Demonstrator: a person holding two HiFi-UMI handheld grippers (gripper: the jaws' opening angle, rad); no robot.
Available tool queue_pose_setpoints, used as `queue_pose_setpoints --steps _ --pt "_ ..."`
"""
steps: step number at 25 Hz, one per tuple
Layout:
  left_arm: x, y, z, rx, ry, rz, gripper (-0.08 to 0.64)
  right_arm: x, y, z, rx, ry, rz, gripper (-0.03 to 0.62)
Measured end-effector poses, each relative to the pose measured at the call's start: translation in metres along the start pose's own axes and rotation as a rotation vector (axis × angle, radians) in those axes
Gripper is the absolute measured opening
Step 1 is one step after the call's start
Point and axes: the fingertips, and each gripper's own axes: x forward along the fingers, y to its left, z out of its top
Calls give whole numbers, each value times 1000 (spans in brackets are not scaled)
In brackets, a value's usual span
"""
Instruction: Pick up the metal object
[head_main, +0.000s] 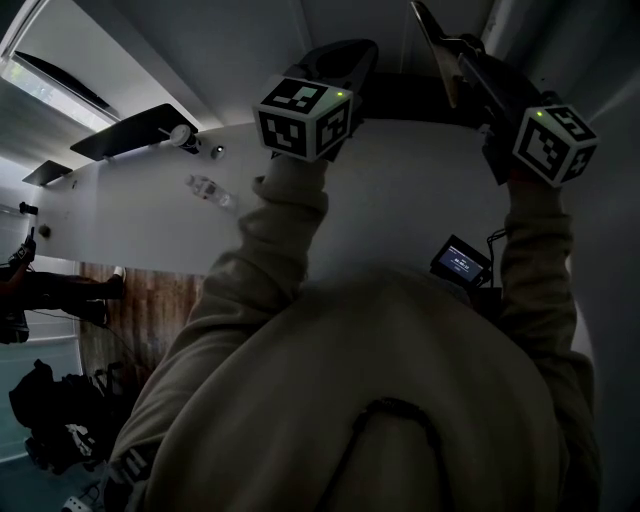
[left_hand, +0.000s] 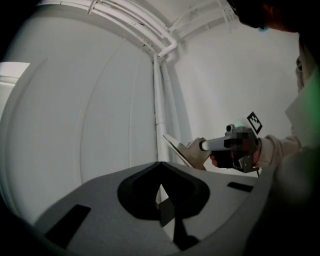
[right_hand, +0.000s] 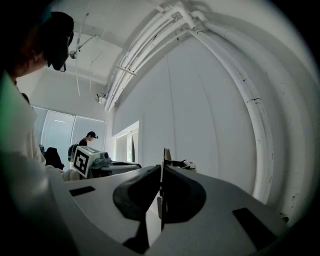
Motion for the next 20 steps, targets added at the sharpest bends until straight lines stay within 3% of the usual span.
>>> queue_pose_setpoints --steps 20 --pt "-4 -1 0 -34 -6 -9 -5 0 4 -4 12 36 -4 26"
